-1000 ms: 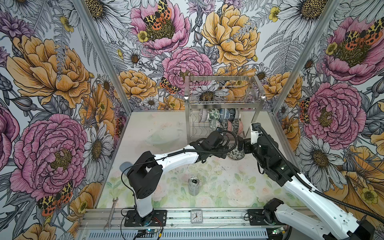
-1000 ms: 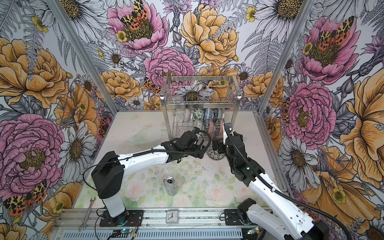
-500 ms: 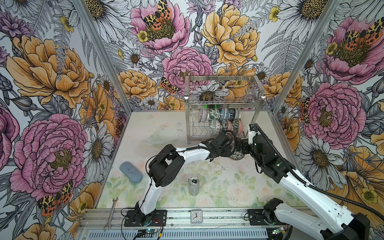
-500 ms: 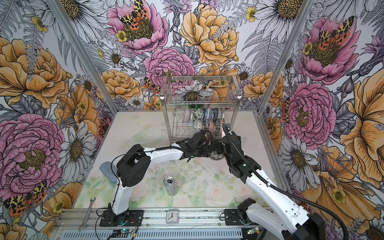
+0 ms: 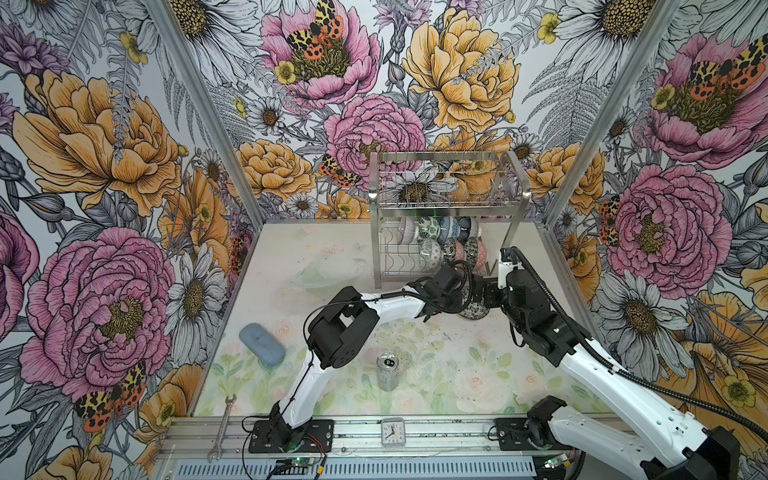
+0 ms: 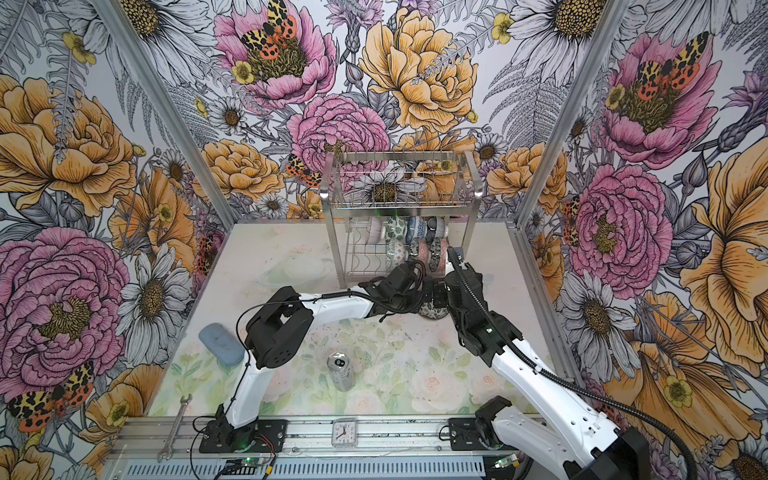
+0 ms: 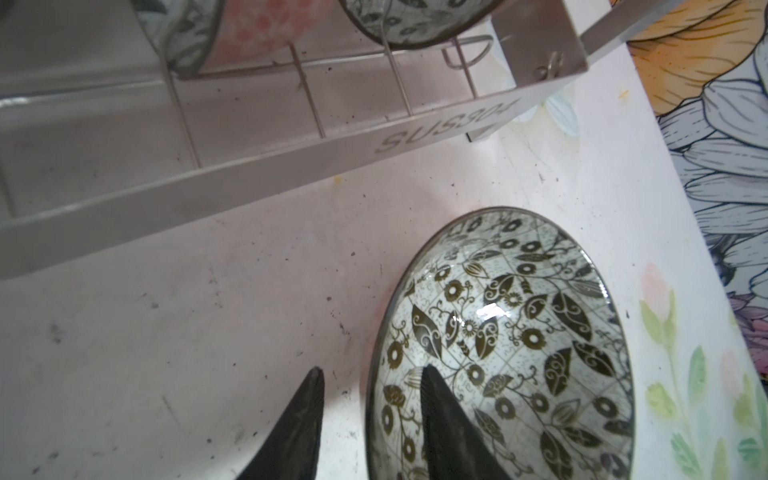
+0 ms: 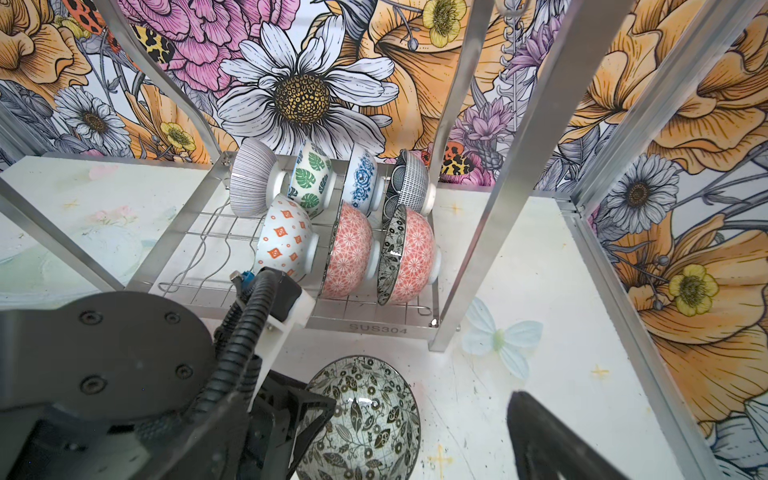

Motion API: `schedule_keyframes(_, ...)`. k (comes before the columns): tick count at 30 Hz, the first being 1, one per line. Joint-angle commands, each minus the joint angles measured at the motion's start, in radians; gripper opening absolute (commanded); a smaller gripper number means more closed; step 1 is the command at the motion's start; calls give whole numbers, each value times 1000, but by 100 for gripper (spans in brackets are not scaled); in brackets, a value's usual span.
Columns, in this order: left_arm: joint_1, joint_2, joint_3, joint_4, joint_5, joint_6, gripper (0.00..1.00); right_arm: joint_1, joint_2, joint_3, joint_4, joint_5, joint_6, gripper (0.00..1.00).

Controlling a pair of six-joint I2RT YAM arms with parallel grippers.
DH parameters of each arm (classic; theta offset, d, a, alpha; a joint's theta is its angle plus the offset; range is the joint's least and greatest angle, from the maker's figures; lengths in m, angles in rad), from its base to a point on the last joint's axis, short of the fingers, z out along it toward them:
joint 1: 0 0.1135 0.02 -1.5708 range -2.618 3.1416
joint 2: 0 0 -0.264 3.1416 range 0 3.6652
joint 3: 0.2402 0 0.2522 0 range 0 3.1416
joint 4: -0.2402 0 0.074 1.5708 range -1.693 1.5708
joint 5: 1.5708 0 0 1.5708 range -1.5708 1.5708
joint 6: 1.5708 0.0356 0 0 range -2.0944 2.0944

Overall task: Load the bowls into the dish rack
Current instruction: 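Lower the left gripper onto the black-leaf bowl rim and close it, then lift the black-leaf bowl with left gripper while right gripper grasps its rim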

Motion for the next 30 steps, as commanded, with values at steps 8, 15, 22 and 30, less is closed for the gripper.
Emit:
schedule_keyframes(8, 8, -41, -29, 17, 23, 13, 15, 6, -21, -12, 18, -40, 17, 99)
schedule_keyframes(15, 21, -196, -158, -6, -32, 37, 0, 6, -44, -11, 16, -69, 22, 99)
schedule_keyframes(22, 37, -467, -325, -15, -119, 107, 0, 13, -51, 21, 11, -176, 55, 100)
schedule_keyframes(30, 71, -692, -380, -84, -309, 174, 0, 95, 9, 102, 21, -237, 84, 100)
